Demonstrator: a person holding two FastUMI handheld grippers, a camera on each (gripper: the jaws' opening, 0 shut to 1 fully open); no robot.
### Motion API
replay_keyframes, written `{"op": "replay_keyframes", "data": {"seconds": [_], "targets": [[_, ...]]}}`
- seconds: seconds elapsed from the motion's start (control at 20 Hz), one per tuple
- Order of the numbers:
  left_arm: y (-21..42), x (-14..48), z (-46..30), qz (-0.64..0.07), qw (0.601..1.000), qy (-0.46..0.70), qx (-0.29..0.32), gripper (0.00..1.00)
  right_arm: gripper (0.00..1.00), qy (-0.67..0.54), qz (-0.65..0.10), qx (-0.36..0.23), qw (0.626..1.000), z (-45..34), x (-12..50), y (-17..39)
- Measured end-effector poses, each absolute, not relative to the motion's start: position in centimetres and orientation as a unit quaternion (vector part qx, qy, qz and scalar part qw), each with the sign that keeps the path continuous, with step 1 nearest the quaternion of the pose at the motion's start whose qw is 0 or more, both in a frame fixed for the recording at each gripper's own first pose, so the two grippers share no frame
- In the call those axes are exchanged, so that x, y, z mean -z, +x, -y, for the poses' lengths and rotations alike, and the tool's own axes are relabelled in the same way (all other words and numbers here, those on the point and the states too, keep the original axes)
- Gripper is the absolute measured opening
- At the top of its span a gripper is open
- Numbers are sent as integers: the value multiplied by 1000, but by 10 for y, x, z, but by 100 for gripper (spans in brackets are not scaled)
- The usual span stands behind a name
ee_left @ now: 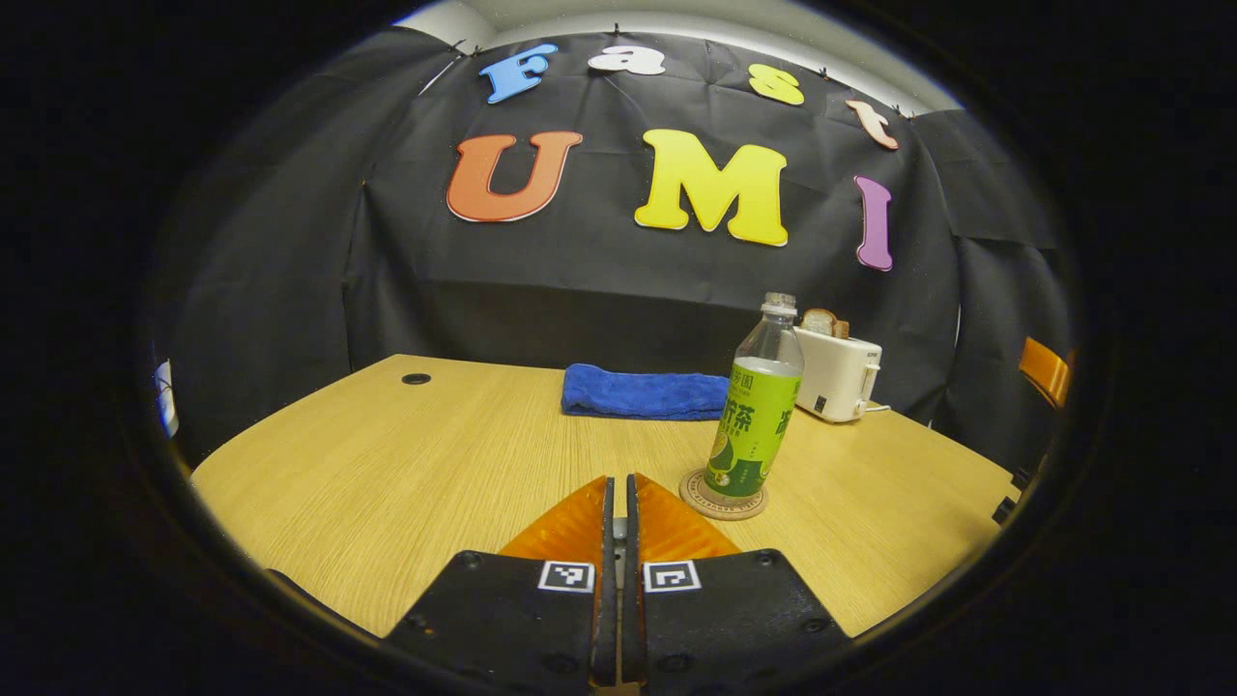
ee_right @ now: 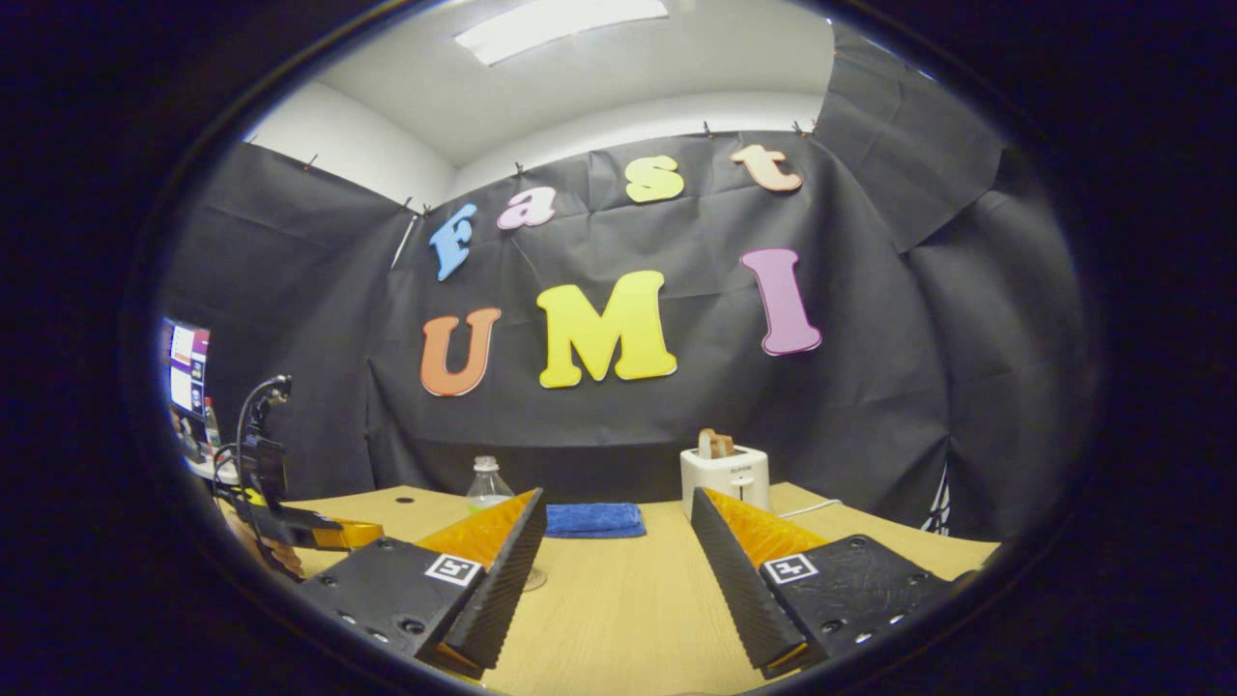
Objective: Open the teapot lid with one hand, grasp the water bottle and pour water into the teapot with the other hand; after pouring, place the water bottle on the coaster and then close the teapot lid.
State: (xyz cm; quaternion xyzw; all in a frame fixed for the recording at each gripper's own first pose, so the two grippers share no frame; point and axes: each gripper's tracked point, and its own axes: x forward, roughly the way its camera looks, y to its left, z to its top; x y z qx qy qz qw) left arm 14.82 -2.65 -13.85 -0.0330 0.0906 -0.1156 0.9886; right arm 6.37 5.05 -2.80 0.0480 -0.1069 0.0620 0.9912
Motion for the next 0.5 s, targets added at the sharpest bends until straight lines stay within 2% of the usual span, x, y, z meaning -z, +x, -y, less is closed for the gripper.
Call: {"op": "replay_keyframes", "data": {"seconds": [0.5], "targets": [[146, 146, 26, -86, 992, -8, 90, 5, 90, 55, 91, -67, 992, -49, 30, 63]]}}
